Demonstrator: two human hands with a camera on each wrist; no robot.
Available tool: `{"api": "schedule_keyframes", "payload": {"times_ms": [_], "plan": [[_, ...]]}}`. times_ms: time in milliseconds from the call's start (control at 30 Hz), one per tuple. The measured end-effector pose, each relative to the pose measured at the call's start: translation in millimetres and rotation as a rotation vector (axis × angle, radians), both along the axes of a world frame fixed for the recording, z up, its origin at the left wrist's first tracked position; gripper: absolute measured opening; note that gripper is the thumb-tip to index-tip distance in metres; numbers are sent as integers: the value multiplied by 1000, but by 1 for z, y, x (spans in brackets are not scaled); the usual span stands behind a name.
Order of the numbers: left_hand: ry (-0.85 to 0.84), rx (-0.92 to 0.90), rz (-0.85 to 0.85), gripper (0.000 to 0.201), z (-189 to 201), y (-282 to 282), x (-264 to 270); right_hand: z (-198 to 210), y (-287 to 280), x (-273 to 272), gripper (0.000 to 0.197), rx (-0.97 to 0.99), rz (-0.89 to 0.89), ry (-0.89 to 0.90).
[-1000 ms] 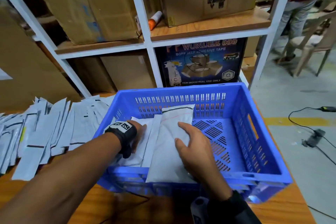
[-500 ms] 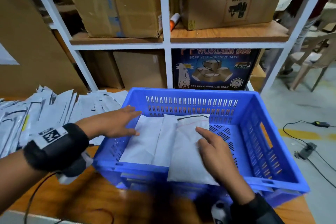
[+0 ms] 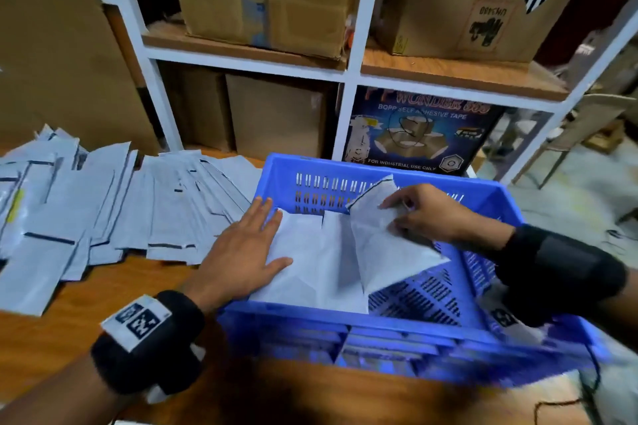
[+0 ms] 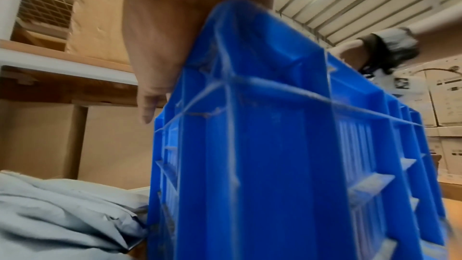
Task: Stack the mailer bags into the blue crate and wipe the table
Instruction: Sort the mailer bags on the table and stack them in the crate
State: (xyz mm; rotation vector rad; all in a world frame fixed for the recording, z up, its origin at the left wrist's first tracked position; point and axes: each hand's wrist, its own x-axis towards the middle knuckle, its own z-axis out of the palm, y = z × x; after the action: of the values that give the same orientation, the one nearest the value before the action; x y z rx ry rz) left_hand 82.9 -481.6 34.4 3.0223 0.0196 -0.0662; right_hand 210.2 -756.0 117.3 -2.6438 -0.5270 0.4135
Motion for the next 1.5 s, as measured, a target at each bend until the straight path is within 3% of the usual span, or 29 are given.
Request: {"api": "schedule_keyframes", "payload": {"times_ms": [133, 367, 567, 667, 767, 833, 967, 1100, 1367, 1500], "plan": [[-9, 28, -8, 88, -4, 2, 2, -28, 31, 20, 24, 125, -92, 188], [-14, 39, 1, 91, -7, 1, 2, -106, 44, 22, 50, -97, 141, 428], [-25, 46, 3, 94, -13, 2, 4, -118, 41, 26, 74, -165, 313, 350], [-33, 48, 10, 94, -15, 3, 3, -113, 42, 24, 104, -427, 403, 217], [-49, 48, 13, 95, -15, 2, 3, -96, 44, 18, 96, -699, 378, -23], [-56, 57, 19, 95, -16, 2, 2, -86, 47, 17, 94, -692, 344, -87], [-55, 104, 17, 97, -14, 2, 2, -115, 60, 22, 115, -719, 522, -31], [-47, 108, 14, 99, -14, 2, 1, -143, 69, 28, 124, -737, 541, 29], [-14, 80, 26, 100, -12, 0, 0, -149, 64, 27, 122, -726, 539, 7], [-20, 39, 6, 103, -11, 0, -1, -132, 64, 30, 121, -697, 536, 70]]}}
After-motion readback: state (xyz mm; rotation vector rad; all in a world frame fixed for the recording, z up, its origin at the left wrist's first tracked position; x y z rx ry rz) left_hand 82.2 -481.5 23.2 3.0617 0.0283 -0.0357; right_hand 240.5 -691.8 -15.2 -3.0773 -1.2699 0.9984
